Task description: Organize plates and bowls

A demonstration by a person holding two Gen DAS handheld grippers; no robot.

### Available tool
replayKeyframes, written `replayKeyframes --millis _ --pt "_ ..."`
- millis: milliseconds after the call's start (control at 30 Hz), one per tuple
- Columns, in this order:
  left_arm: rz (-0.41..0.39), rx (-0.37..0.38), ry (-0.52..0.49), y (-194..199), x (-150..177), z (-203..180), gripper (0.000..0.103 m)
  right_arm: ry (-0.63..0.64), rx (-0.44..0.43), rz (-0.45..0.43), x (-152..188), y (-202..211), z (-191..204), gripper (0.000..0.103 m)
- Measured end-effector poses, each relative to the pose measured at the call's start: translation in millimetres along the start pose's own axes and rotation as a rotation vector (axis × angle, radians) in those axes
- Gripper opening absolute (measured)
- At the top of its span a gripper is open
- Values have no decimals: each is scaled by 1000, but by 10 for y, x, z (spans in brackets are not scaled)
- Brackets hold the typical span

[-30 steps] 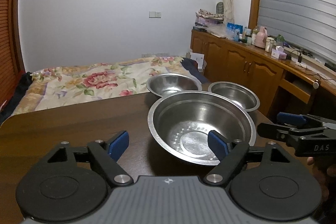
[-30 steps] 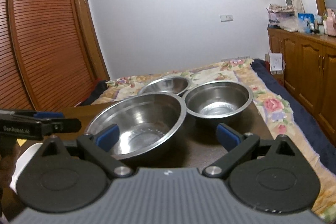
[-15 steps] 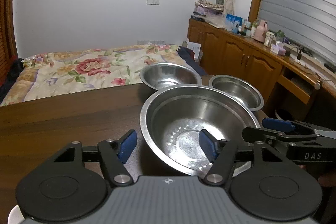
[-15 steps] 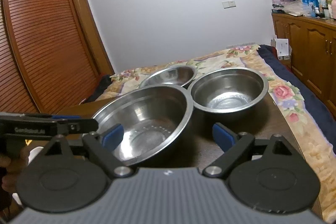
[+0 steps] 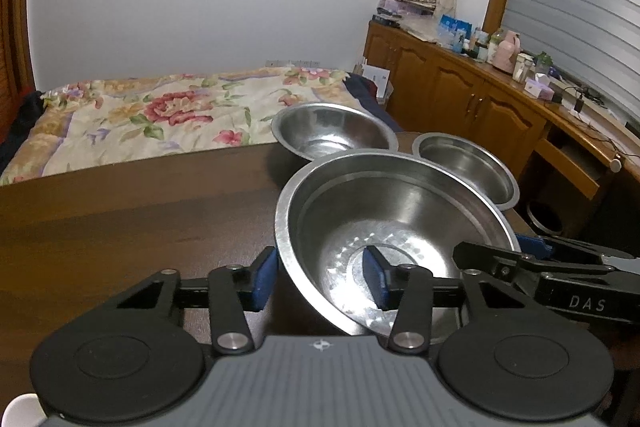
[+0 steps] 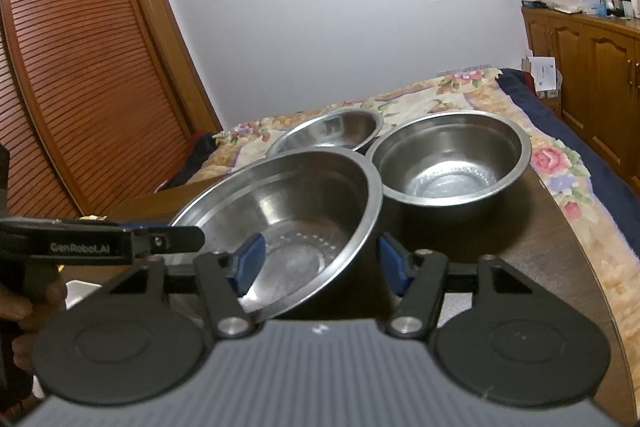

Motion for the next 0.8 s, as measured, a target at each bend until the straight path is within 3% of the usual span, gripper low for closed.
replayKeyframes --millis 133,233,533,800 --pt "12 -7 -2 -27 25 25 42 -9 -6 6 6 -15 -5 55" --pt "19 3 7 -26 35 33 32 -11 -14 10 11 -14 6 47" --pt "-7 19 -5 142 41 -23 32 -32 -13 -4 7 57 -17 36" --pt "-50 45 -19 396 59 -106 32 -39 -35 -40 20 241 50 35"
Point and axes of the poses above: each gripper's, at about its wrist camera, not at the fingertips, and y roughly against the way its jaws point, z to its left, x to its underside, the point moved 9 cm from there along -y, roughly the way its jaws point, and after that the axes turned 3 degrees about y, right-handed, at the moved point
